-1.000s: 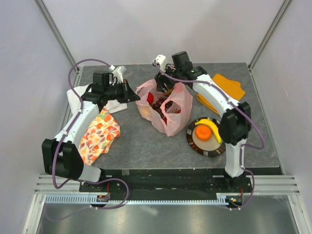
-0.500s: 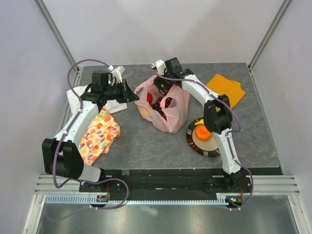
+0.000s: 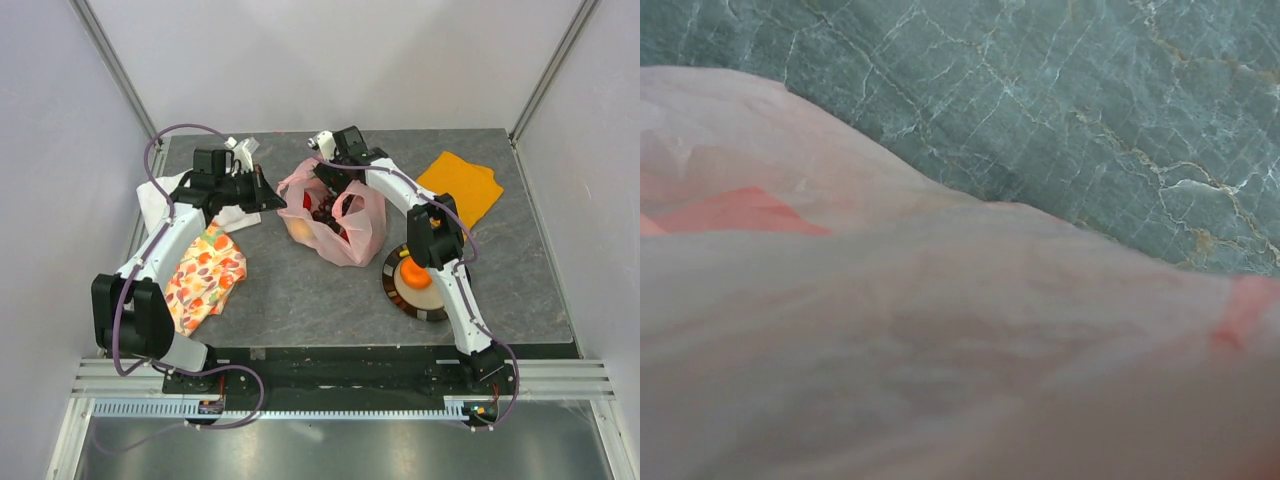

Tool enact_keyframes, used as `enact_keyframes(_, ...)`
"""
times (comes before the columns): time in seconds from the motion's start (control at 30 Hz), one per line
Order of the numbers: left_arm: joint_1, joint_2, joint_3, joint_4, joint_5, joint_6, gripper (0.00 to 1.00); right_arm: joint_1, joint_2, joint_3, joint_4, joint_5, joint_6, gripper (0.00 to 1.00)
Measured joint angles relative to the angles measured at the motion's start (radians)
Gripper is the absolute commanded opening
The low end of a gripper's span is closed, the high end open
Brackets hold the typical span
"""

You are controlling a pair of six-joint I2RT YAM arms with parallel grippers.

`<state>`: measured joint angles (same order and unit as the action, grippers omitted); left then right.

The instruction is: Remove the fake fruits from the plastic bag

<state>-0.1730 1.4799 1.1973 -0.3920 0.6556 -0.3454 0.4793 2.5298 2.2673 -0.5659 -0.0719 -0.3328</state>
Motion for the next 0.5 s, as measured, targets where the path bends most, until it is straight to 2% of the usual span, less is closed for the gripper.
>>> enact_keyframes(0.13,0.000,0.002,0.006,-0.003,0.000,0.000,0.02,-0.010,0.000,0.000,0.013,-0.018,0.016,0.58)
enact_keyframes(0.23,0.000,0.010,0.018,-0.002,0.000,0.000,0.02,-0.022,-0.029,-0.032,0.015,-0.043,0.040,0.56)
enact_keyframes(0.5,0.000,0.027,0.042,0.006,0.000,0.000,0.02,-0.050,-0.357,-0.250,-0.008,-0.173,0.099,0.60)
